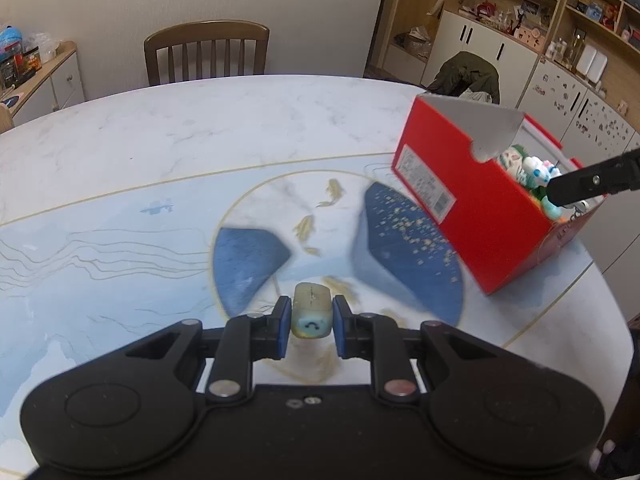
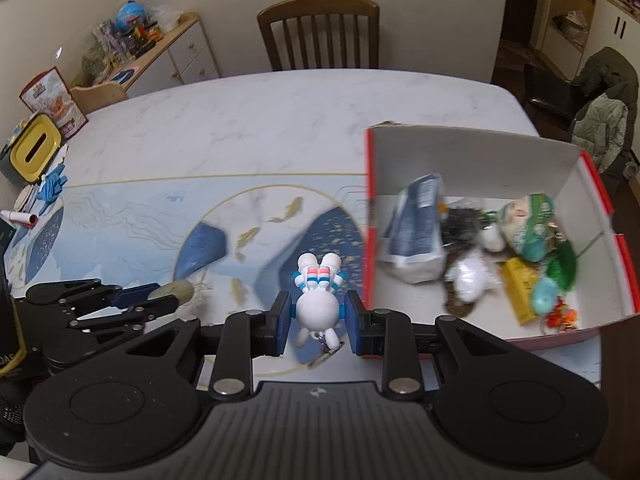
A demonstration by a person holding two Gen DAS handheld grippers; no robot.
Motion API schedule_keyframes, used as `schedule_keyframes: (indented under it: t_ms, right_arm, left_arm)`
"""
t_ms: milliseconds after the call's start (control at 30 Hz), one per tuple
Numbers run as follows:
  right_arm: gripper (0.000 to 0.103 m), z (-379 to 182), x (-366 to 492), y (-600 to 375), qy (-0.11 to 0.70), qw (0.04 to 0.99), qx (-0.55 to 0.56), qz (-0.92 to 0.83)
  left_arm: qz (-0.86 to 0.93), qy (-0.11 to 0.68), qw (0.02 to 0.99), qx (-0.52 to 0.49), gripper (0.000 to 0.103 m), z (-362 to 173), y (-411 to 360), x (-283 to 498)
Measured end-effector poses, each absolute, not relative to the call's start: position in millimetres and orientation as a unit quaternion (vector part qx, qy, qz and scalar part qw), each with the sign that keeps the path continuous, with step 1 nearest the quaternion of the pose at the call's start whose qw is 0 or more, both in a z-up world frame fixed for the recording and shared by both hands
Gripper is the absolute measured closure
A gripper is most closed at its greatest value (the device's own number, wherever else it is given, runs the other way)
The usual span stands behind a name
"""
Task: Organize objects
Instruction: 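Carry the green block and rabbit keychain into the shoebox with both tools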
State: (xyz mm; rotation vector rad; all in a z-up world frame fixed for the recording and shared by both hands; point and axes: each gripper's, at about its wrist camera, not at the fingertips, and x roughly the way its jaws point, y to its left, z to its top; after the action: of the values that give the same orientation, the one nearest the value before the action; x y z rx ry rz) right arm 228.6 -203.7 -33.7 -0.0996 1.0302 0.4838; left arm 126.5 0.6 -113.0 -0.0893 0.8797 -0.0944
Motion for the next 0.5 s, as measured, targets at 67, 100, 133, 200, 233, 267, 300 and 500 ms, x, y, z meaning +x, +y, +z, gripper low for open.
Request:
schedule_keyframes:
  t_ms: [67,100,133,200,233,267,300,500]
  right_arm:
    - [0.076,-30.0,232.1,-218.2,0.484,0.844,-0.046,0.228]
    - [0.076,-28.4,234.6,-226.4,0.483,0.845,-0.044,0.226]
    - [0.076,-27.0,237.4,-234.5,0.483,0.845,-0.041,0.225]
    - [0.076,-24.0,242.8,-250.6,0.481,0.848,-0.036,0.222]
    - [0.076,-22.2,245.9,-258.9,0.479,0.849,-0.035,0.220]
    - [0.076,-20.6,249.5,-266.7,0.478,0.850,-0.033,0.218]
    - [0.076,-18.6,253.1,-274.2,0.476,0.852,-0.031,0.216]
    - [0.076,-9.7,273.3,-315.6,0.459,0.863,-0.028,0.206]
  left_arm:
    - [-0.044,0.422,0.904,-0.045,0.084,-107.4,-7.3,127.6]
    - [-0.043,0.420,0.906,-0.043,0.084,-104.7,-12.4,128.4]
    - [-0.041,0.417,0.907,-0.040,0.084,-102.2,-17.8,129.2]
    - [-0.040,0.414,0.909,-0.038,0.083,-96.9,-28.3,131.6]
    - [-0.040,0.412,0.910,-0.038,0.084,-94.0,-33.3,133.1]
    - [-0.040,0.409,0.911,-0.037,0.084,-90.9,-38.3,134.8]
    - [-0.040,0.406,0.912,-0.037,0.083,-87.6,-43.3,136.8]
    - [-0.045,0.388,0.920,-0.029,0.083,-67.9,-78.4,152.8]
